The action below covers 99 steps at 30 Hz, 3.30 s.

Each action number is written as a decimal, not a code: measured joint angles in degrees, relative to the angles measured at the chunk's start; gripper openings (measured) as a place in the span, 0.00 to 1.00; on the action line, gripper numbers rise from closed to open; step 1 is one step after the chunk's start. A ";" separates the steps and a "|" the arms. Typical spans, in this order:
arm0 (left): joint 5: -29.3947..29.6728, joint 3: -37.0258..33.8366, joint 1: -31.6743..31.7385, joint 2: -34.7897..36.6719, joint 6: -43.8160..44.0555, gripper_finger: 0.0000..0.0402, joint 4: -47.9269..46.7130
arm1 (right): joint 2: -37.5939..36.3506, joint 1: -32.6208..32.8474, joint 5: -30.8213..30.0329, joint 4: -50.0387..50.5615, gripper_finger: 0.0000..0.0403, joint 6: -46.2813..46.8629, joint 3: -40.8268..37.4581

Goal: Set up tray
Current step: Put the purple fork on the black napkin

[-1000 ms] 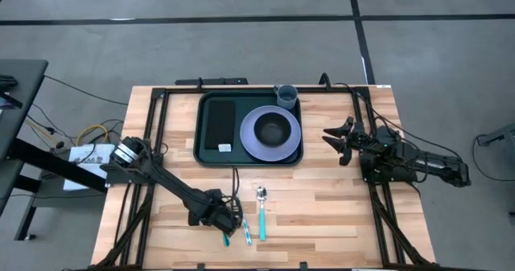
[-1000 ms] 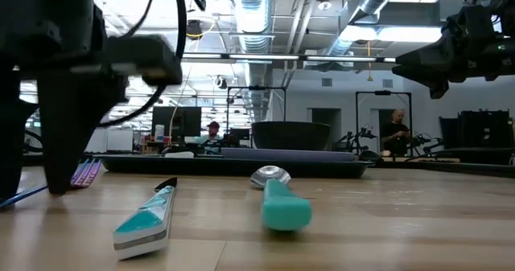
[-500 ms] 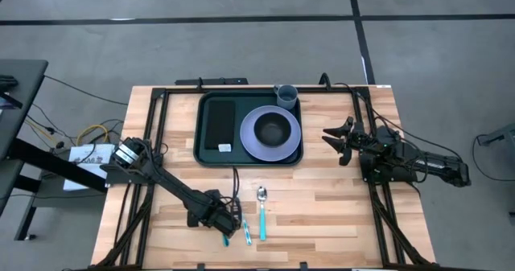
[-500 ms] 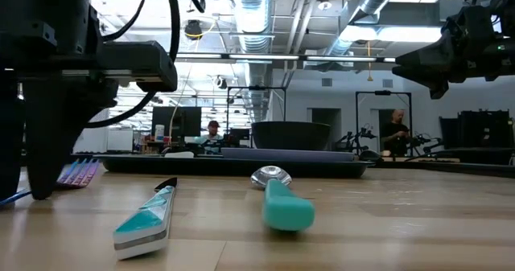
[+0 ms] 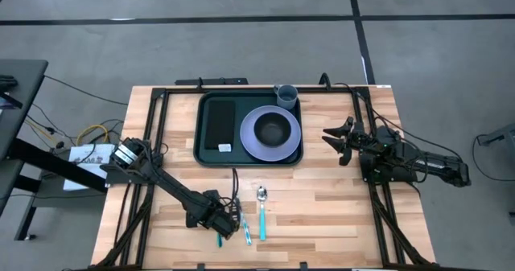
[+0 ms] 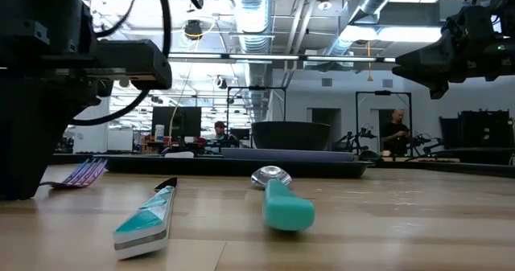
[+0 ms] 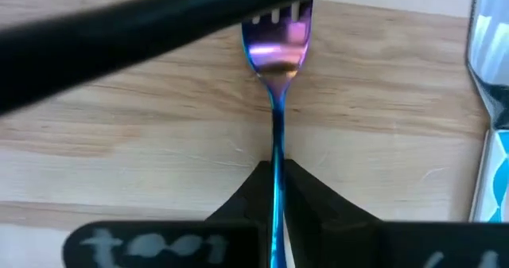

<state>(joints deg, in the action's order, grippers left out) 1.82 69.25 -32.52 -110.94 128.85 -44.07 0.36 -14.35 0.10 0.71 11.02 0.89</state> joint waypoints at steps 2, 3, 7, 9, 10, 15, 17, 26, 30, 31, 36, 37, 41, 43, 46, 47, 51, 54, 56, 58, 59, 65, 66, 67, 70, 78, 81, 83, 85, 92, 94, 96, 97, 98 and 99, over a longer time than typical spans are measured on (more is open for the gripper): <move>2.00 -0.10 -1.01 0.79 1.67 0.01 -0.13 | 0.00 0.00 0.00 0.02 0.34 -0.01 0.00; 2.76 -0.20 -1.42 1.23 2.01 0.01 -0.14 | 0.00 0.00 0.00 0.00 0.34 -0.01 0.00; 6.13 -0.20 -2.16 3.27 2.50 0.00 -2.51 | 0.00 0.00 0.00 0.02 0.34 -0.01 0.00; 8.68 1.65 -2.16 4.33 2.53 0.00 -4.63 | 0.00 0.00 0.00 0.02 0.35 0.01 0.00; 10.42 2.67 -2.13 4.87 2.52 0.00 -6.09 | 0.00 -0.02 0.00 0.02 0.35 -0.01 0.00; 17.74 9.59 0.96 6.67 0.92 0.00 -20.67 | 0.00 0.00 0.00 0.01 0.34 0.01 0.00; 20.67 12.15 2.90 8.07 -1.02 0.00 -26.21 | 0.00 -0.01 0.00 0.02 0.34 0.00 0.00; 24.74 11.00 18.30 23.37 -21.42 0.00 -36.60 | 0.00 0.00 0.00 0.02 0.34 0.00 0.00; 24.32 7.78 28.07 30.54 -32.22 0.00 -35.42 | 0.00 0.00 0.00 0.02 0.34 -0.01 0.00; 23.61 6.90 30.67 31.81 -35.03 0.00 -34.78 | 0.00 -0.01 0.00 0.02 0.34 0.01 0.00; 16.75 3.05 44.33 33.57 -52.71 0.00 -29.14 | 0.00 0.00 0.00 0.02 0.34 0.00 0.00; 15.24 2.36 46.88 33.47 -56.23 0.00 -27.69 | 0.00 0.00 0.00 0.02 0.34 -0.01 0.00; 11.18 -0.24 56.61 31.70 -66.91 0.00 -22.06 | 0.00 -0.02 0.00 0.02 0.34 0.01 0.00; 8.04 -2.00 61.09 30.92 -70.70 0.00 -18.64 | -0.01 -0.01 0.00 0.02 0.34 0.00 0.00; 3.44 -5.15 66.92 28.85 -74.11 0.00 -14.55 | 0.00 0.00 0.00 0.02 0.34 0.01 0.00; 1.64 -6.16 68.40 28.13 -74.83 0.00 -13.74 | 0.00 -0.02 0.00 0.02 0.34 -0.01 0.00; -2.65 -9.15 71.69 25.63 -78.21 0.00 -9.12 | 0.00 0.00 0.00 0.02 0.34 -0.01 0.00; -2.93 -9.68 71.83 23.82 -79.76 0.00 -6.48 | -0.02 -0.02 0.00 0.02 0.34 0.00 0.00; -3.37 -9.66 72.03 22.30 -81.24 0.00 -3.94 | 0.00 -0.02 0.00 0.02 0.34 0.00 0.00; -4.16 -9.66 72.29 20.33 -82.22 0.00 -2.54 | -0.02 -0.02 0.00 0.02 0.34 0.01 0.00; -4.54 -9.66 72.34 19.20 -82.67 0.00 -2.03 | 0.00 -0.02 0.00 0.02 0.34 -0.01 0.00; -4.04 -9.66 72.44 13.87 -83.66 0.00 0.21 | 0.00 -0.01 0.00 0.02 0.34 0.01 0.00; -3.72 -9.64 72.46 13.50 -84.04 0.00 1.31 | -0.01 -0.01 0.00 0.02 0.34 0.01 0.00; -3.47 -9.64 72.48 13.21 -84.23 0.00 2.70 | 0.00 0.00 0.00 0.02 0.34 0.01 0.00; -2.47 -9.57 72.66 12.57 -84.21 0.00 5.25 | -0.02 0.00 0.00 0.02 0.34 -0.01 0.00; -2.01 -9.55 73.40 11.87 -85.41 0.01 4.56 | 0.00 0.00 0.00 0.02 0.34 0.01 0.00; -1.59 -9.55 73.39 11.87 -85.39 0.02 4.56 | 0.00 0.00 -0.01 0.02 0.34 -0.01 0.00; -1.59 -9.55 73.40 11.87 -85.39 0.03 4.54 | 0.00 0.00 0.00 0.02 0.34 0.00 0.00; -1.59 -9.55 73.40 11.87 -85.33 0.03 4.54 | 0.00 0.00 0.00 0.02 0.34 -0.01 0.00; -1.59 -9.55 73.38 11.87 -83.29 0.03 4.52 | -0.01 0.00 0.00 0.02 0.34 0.01 0.00; -1.71 -9.55 73.38 11.87 -82.06 0.03 4.51 | 0.00 0.00 0.00 0.02 0.34 0.01 0.00; -2.57 -9.55 73.38 11.87 -81.81 0.03 4.52 | 0.00 0.00 0.00 0.02 0.34 0.01 0.00; -2.71 -9.53 73.38 11.87 -81.81 0.03 4.52 | 0.00 0.00 0.00 0.02 0.34 0.01 0.00; -2.74 -9.55 73.38 11.87 -81.85 0.04 4.52 | 0.00 0.00 0.00 0.02 0.34 -0.01 0.00; -2.97 -9.55 73.38 11.87 -81.85 0.04 4.52 | -0.02 0.00 0.00 0.02 0.34 0.01 0.00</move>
<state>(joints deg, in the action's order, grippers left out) -1.15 59.70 40.86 -99.07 47.00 -39.56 0.34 -14.35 0.10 0.73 11.02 0.89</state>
